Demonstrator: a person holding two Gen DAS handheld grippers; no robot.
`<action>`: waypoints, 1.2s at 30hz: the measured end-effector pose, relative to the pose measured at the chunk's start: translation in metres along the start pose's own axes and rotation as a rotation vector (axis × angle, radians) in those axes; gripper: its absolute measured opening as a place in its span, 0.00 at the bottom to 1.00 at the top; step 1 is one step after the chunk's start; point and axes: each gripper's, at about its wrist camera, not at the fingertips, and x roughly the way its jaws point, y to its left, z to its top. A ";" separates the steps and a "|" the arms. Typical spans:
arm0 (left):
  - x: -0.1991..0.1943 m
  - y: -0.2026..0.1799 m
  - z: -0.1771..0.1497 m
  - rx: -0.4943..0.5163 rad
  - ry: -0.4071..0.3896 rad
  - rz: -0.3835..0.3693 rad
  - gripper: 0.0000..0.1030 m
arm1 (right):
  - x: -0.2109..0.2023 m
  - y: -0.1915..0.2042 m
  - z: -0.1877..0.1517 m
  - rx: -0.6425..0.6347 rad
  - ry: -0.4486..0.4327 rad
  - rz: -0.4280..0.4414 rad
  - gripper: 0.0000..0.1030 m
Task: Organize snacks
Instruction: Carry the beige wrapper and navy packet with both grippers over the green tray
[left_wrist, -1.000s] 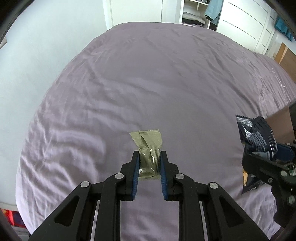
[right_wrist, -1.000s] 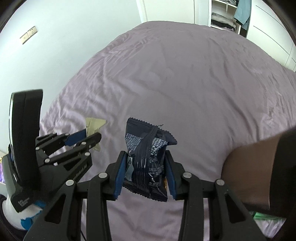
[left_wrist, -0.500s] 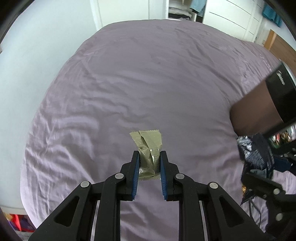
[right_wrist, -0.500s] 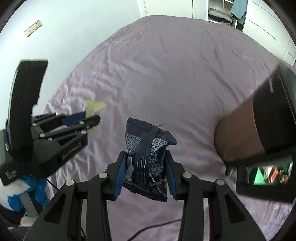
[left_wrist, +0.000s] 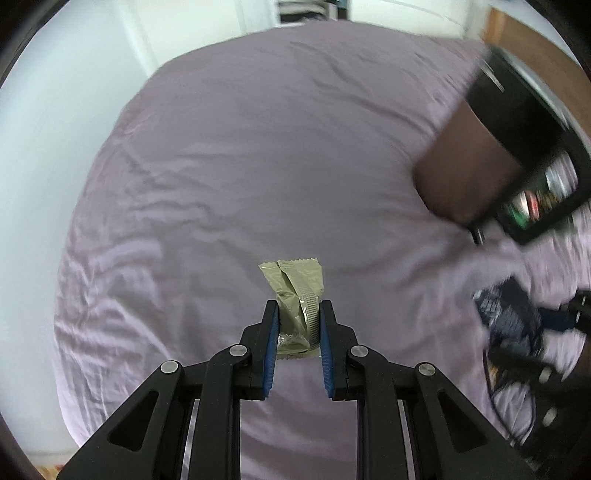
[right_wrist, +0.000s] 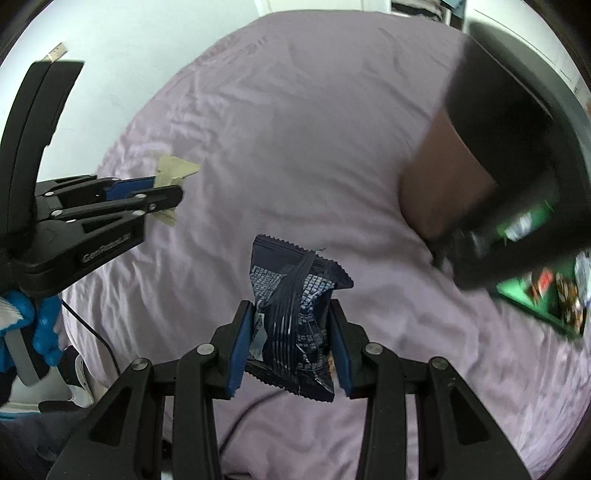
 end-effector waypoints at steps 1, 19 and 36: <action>0.001 -0.007 -0.004 0.024 0.013 -0.008 0.16 | -0.001 -0.007 -0.006 0.017 0.008 -0.007 0.00; -0.008 -0.255 -0.006 0.495 0.029 -0.274 0.17 | -0.075 -0.214 -0.089 0.379 -0.067 -0.244 0.00; 0.067 -0.348 0.132 0.279 -0.046 -0.235 0.17 | -0.044 -0.332 -0.019 0.329 -0.183 -0.259 0.00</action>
